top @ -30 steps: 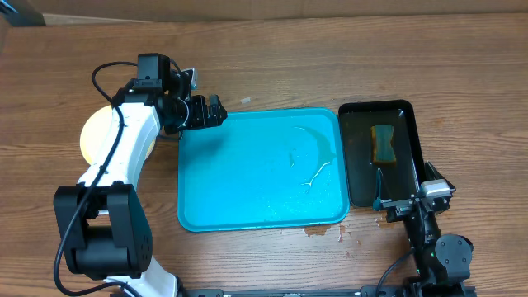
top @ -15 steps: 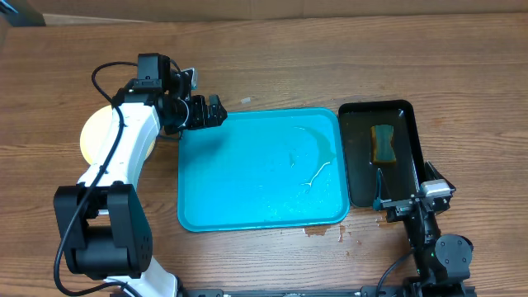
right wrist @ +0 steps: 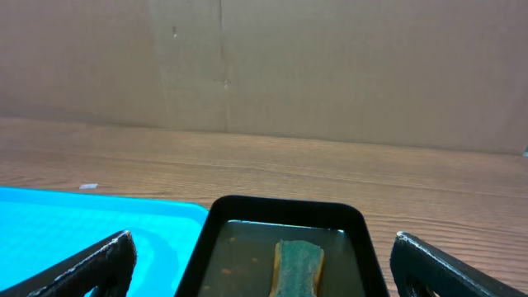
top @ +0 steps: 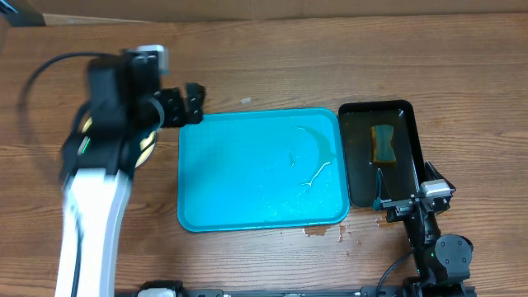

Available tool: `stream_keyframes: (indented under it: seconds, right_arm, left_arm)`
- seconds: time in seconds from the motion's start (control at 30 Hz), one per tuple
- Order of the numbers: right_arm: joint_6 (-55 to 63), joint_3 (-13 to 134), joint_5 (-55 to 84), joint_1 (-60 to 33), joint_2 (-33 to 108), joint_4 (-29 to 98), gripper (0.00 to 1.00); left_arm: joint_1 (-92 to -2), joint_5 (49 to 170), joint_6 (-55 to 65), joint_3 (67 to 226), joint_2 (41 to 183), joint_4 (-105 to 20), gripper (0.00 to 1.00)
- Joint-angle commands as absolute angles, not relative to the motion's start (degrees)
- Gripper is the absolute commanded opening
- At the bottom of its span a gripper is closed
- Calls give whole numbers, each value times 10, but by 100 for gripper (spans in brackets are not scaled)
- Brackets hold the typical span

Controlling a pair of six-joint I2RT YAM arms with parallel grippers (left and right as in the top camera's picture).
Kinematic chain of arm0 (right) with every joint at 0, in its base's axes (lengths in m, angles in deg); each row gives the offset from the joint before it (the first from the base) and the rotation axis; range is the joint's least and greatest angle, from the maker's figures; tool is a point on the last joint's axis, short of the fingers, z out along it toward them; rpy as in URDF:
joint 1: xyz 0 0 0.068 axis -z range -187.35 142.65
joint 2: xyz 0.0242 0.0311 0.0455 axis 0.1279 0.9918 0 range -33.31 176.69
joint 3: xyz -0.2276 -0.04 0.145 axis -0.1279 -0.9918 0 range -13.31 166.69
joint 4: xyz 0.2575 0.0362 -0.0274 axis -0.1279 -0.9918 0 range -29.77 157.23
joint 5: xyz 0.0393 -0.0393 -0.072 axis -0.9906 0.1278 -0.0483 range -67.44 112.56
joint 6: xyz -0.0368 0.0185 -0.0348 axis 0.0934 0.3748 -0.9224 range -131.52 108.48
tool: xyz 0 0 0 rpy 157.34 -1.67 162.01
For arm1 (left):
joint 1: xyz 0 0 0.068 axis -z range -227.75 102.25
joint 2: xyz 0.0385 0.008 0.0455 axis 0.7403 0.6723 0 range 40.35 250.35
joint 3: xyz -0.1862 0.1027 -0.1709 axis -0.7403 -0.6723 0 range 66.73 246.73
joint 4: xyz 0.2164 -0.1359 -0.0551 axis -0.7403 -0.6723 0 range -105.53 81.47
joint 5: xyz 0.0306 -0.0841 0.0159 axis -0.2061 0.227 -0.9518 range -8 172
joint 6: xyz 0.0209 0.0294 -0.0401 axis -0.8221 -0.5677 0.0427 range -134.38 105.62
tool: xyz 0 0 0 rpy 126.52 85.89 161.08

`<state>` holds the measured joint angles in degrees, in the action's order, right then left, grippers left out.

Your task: Clean dirty plates on tray and stack at the side

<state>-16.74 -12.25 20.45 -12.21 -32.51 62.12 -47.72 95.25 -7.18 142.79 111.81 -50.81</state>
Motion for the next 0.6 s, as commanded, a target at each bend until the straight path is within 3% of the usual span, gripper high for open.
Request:
stream_keyframes:
  seconds: [0.0,0.33,0.57]
  right_arm:
    - [-172,-129,206,-120,-331,625,100]
    - [-172,-129,206,-120,-331,625,100]
    - [-172,-129,206,-120,-331,625,100]
  left_arm:
    - [-471,883,-84,1433,1010,-528,100]
    - [-471,856,-84,1326,776,-577,100]
    - [-471,844,-75,1116,616,-458,100]
